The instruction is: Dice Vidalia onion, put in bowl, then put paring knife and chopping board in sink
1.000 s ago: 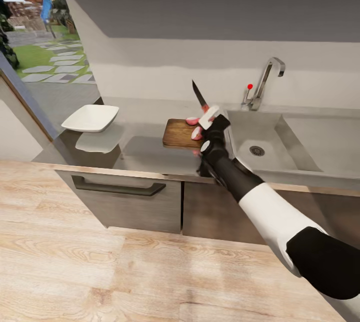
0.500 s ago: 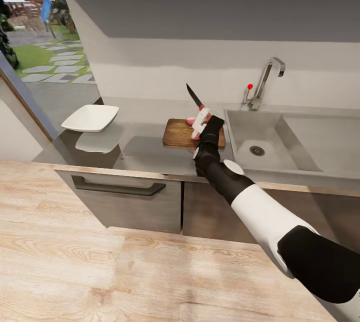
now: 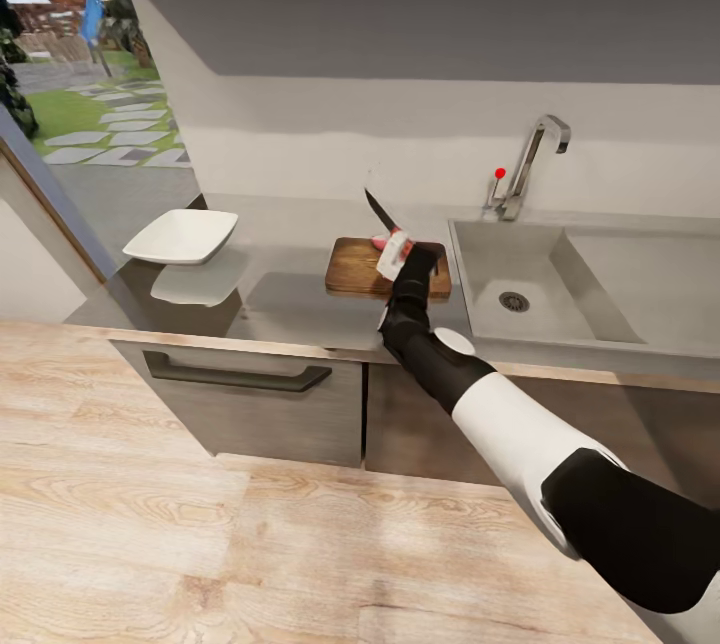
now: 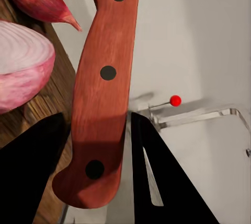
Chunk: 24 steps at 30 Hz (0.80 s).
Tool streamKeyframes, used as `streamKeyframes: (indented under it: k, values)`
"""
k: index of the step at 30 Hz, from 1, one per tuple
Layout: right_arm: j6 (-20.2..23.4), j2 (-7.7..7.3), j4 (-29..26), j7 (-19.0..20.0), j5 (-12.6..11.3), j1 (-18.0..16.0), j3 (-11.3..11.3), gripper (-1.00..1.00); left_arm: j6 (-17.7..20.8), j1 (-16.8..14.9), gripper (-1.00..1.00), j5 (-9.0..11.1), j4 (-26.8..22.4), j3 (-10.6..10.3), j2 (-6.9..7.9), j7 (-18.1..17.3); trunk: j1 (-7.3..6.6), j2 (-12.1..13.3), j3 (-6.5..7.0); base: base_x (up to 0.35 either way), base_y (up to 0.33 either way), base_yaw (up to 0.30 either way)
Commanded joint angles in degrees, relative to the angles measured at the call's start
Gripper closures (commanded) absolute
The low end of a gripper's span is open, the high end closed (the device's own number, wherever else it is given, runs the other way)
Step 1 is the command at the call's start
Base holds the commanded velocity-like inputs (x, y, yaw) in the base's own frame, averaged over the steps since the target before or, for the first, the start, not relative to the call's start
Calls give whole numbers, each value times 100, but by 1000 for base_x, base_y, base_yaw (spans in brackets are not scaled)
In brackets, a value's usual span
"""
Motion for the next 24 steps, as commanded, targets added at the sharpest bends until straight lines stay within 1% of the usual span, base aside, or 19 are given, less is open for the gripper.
streamKeyframes:
  k: [1,4,9,16,24]
  values:
    - [43,7,13,-14,11,-7,29,100,-44,-9,-100,51,26,-49,-5,6,0,-3,-4,0,0,0]
    - [37,30,25,-16,13,-7,30,100,-42,-9,-100,51,26,-49,-5,6,0,-3,-4,0,0,0]
    - [36,24,33,-16,14,-6,29,100,-30,-9,-100,51,32,-49,-5,6,0,-3,-4,0,0,0]
    - [23,37,398,-9,10,-7,36,100,-26,-9,-100,51,32,-49,4,6,0,-3,-4,0,0,0]
    - [11,37,525,8,5,-7,38,100,-26,-9,-100,51,34,-49,5,6,0,-3,-4,0,0,0]
